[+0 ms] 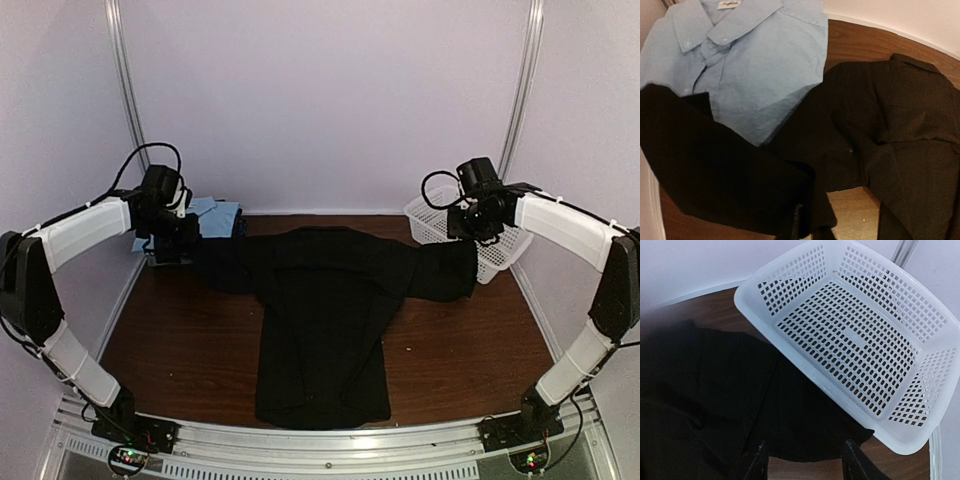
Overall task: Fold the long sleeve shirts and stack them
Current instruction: Flatten out the crumpled shirt at the center of the board.
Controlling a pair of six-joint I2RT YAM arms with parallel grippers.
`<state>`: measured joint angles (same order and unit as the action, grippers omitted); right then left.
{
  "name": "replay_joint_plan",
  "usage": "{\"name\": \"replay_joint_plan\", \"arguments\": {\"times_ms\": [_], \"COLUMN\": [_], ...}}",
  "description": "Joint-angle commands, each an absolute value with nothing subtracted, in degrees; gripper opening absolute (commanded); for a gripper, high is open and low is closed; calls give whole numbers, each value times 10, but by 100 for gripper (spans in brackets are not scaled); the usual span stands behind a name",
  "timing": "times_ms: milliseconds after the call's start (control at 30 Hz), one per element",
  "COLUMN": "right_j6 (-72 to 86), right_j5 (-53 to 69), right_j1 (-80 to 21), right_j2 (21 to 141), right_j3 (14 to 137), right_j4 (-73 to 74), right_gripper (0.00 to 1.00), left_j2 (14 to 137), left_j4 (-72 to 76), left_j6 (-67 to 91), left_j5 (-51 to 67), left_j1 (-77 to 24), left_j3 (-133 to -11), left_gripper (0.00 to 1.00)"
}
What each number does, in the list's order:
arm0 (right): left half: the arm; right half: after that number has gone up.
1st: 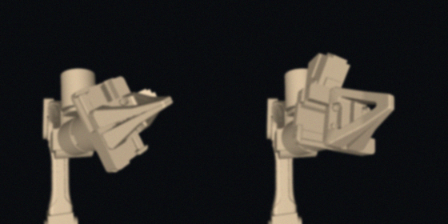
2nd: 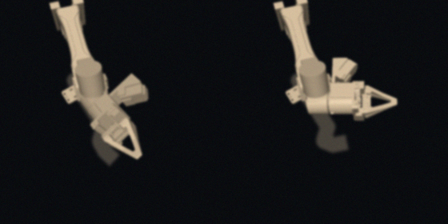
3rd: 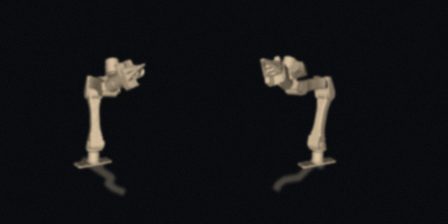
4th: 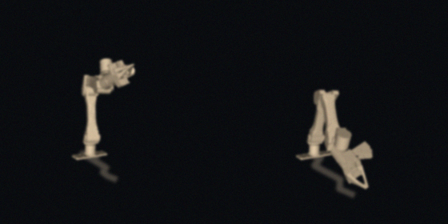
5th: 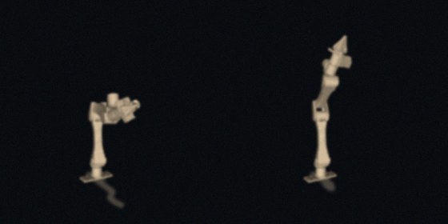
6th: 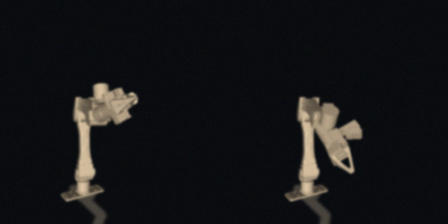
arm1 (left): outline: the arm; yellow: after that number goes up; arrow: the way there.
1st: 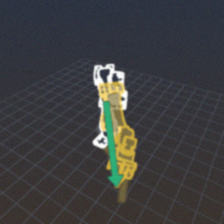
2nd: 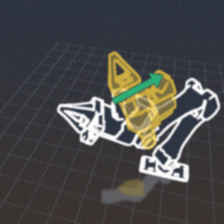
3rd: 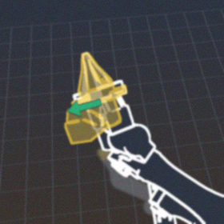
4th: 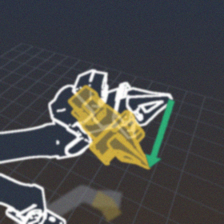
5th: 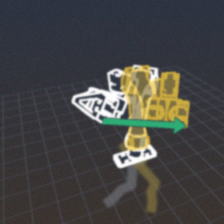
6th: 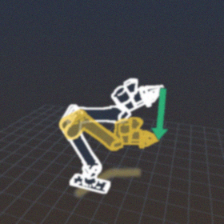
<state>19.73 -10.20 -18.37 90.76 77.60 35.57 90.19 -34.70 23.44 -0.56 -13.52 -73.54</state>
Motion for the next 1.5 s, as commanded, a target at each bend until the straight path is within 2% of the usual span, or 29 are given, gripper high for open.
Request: {"name": "replay_joint_plan", "arguments": {"times_ms": [0,100,200,400,567,767,967,1167,1467], "right_j6": [214,235,260,326,401,494,555,596,609], "right_j5": [-111,-93,-79,-86,-93,-117,-128,-130,-150], "right_j1": [-260,-326,-395,-520,-616,-715,-789,-839,-846], "right_j2": [847,827,817,814,804,817,863,908,958], "right_j3": [745,693,648,606,576,553,554,556,577], "right_j4": [340,324,308,318,299,281,280,259,262], "right_gripper": [55,57,58,59,62,64,66,66,65], "left_j2": [844,802,754,688,669,715,813,890,940], "left_j4": [-323,-326,-318,-297,-251,-229,-226,-227,-259], "left_j6": [229,246,272,343,437,521,544,550,560], "left_j5": [-29,-28,-2,54,62,9,-31,-41,-75], "left_j1": [-154,-177,-199,-284,-424,-606,-713,-769,-771], "left_j3": [-726,-700,-652,-539,-460,-439,-479,-524,-550], "left_gripper": [27,45,48,49,49,49,49,49,49]}}
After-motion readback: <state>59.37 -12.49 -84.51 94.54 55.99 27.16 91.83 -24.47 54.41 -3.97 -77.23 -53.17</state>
